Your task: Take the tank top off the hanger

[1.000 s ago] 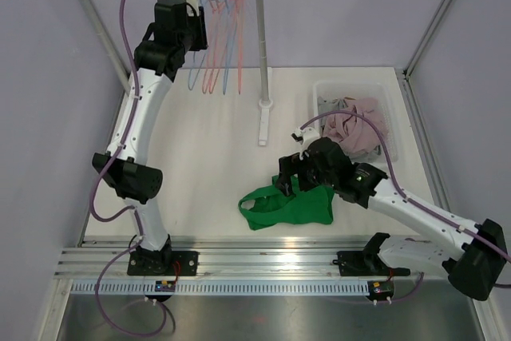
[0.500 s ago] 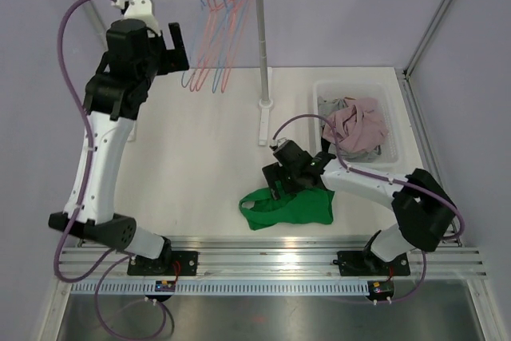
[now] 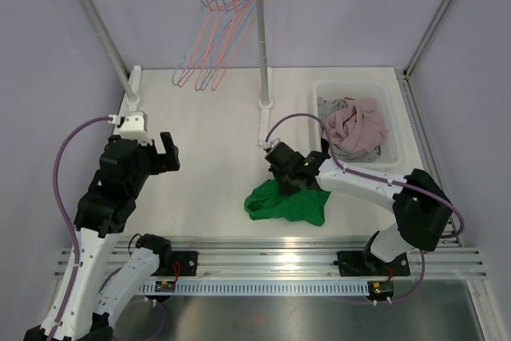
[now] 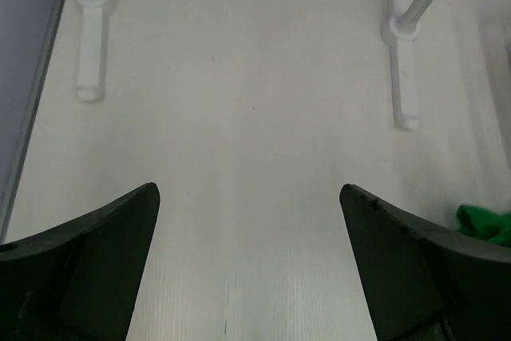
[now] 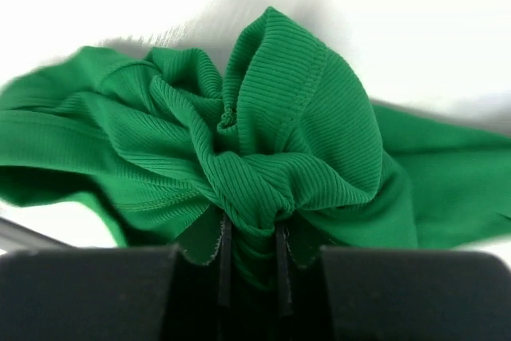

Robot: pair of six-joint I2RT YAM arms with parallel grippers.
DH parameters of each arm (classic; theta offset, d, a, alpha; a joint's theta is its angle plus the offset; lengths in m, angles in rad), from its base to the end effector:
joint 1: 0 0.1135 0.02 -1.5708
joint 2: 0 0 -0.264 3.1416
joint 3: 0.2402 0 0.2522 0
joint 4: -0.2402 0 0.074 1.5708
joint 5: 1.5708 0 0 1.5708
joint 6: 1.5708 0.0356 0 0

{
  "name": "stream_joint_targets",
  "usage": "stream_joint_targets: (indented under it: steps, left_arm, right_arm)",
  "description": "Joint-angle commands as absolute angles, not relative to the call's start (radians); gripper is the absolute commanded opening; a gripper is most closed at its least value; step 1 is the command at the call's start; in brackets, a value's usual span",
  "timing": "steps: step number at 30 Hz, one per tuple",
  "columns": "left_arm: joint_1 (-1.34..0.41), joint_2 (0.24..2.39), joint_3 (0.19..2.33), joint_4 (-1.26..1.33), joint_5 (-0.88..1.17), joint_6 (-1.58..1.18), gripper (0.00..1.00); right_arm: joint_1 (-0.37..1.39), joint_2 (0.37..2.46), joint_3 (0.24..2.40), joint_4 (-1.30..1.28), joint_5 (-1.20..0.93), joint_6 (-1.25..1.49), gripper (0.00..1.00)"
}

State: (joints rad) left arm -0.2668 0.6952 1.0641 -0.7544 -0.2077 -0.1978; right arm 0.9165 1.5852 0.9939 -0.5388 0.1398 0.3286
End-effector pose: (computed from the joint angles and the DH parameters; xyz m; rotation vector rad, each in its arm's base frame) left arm 0.1225 -0.0259 0.3860 -0.0693 1.9478 -0.1042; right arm 0.1909 0.2408 0.1919 -0.7408 2.5933 0.1988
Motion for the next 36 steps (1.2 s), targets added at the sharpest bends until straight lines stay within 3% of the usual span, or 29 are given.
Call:
stream_joint_targets:
  steps: [1, 7, 15, 22, 29, 36]
  left_arm:
    - [-0.267, 0.6, 0.93, -0.62, -0.182, -0.17, 0.99]
    - [-0.265, 0.446, 0.807, -0.594, -0.293, -0.196, 0.99]
    - [-0.246, 0.439, 0.793, -0.583, -0.348, -0.225, 0.99]
    - [-0.227, 0.433, 0.792, -0.575, -0.327, -0.236, 0.99]
    - [-0.224, 0.445, 0.795, -0.58, -0.307, -0.23, 0.99]
    - [-0.224, 0.437, 0.804, -0.607, -0.37, -0.238, 0.99]
  right_arm:
    - [0.919, 1.421, 1.15, -0.65, 0.313, 0.292, 0.0]
    - [0.75, 1.31, 1.452, -0.8, 0.434, 0.213, 0.0]
    - [0.4, 1.362, 1.741, -0.743, 0.434, 0.133, 0.0]
    - [0.135, 1.515, 1.621, -0.626, 0.224, 0.267, 0.0]
    - [0.043, 1.768, 1.411, -0.591, 0.16, 0.386, 0.0]
    - [0.023, 1.914, 1.345, -0.569, 0.055, 0.434, 0.13]
